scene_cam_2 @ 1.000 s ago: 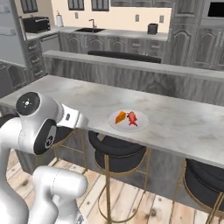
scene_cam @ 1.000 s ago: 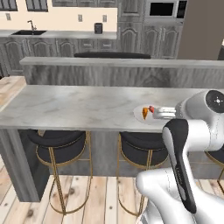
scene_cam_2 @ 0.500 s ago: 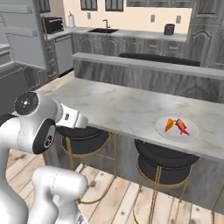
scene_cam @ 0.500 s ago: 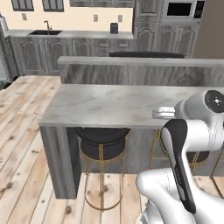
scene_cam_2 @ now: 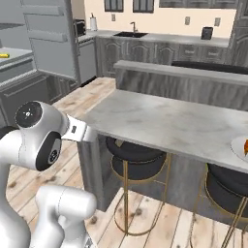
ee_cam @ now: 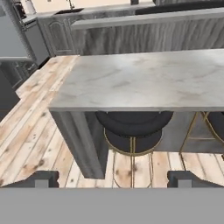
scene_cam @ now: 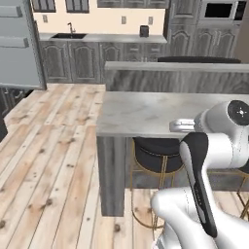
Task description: Take the cheese, fish, and corn from the fridge and place them on the plate on the dining counter to create an appetizer plate.
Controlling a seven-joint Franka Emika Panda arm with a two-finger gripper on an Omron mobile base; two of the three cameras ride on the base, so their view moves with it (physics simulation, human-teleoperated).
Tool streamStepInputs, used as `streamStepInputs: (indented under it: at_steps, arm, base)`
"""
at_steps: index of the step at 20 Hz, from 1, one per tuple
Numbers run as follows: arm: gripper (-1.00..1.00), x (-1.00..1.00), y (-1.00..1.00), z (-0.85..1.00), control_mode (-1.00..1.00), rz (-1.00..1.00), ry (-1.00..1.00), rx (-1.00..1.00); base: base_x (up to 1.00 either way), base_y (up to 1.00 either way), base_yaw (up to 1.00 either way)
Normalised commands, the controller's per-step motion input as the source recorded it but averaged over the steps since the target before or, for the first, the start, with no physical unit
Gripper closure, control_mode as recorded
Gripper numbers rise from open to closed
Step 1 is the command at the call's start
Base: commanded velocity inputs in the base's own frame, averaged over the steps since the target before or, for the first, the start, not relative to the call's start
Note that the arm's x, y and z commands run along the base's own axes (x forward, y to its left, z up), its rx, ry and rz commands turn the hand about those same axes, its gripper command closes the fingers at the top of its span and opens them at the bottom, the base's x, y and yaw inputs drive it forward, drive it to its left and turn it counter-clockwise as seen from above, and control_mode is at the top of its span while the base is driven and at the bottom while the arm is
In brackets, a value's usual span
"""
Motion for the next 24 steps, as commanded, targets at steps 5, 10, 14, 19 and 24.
streamStepInputs:
  at_steps: [5, 10, 14, 19, 24]
  arm:
    - [-1.00, 0.00, 0.00, 0.00, 1.00, 0.00, 0.00, 0.00]
    - [-1.00, 0.00, 0.00, 0.00, 1.00, 0.00, 0.00, 0.00]
    - [-1.00, 0.00, 0.00, 0.00, 1.00, 0.00, 0.00, 0.00]
    - [-1.00, 0.00, 0.00, 0.00, 1.00, 0.00, 0.00, 0.00]
    - [-1.00, 0.00, 0.00, 0.00, 1.00, 0.00, 0.00, 0.00]
  base:
    - [0.00, 1.00, 0.06]
    - [0.00, 1.00, 0.10]
    - [0.07, 1.00, 0.18]
    - [0.33, 1.00, 0.29]
    - [0.65, 0.99, 0.44]
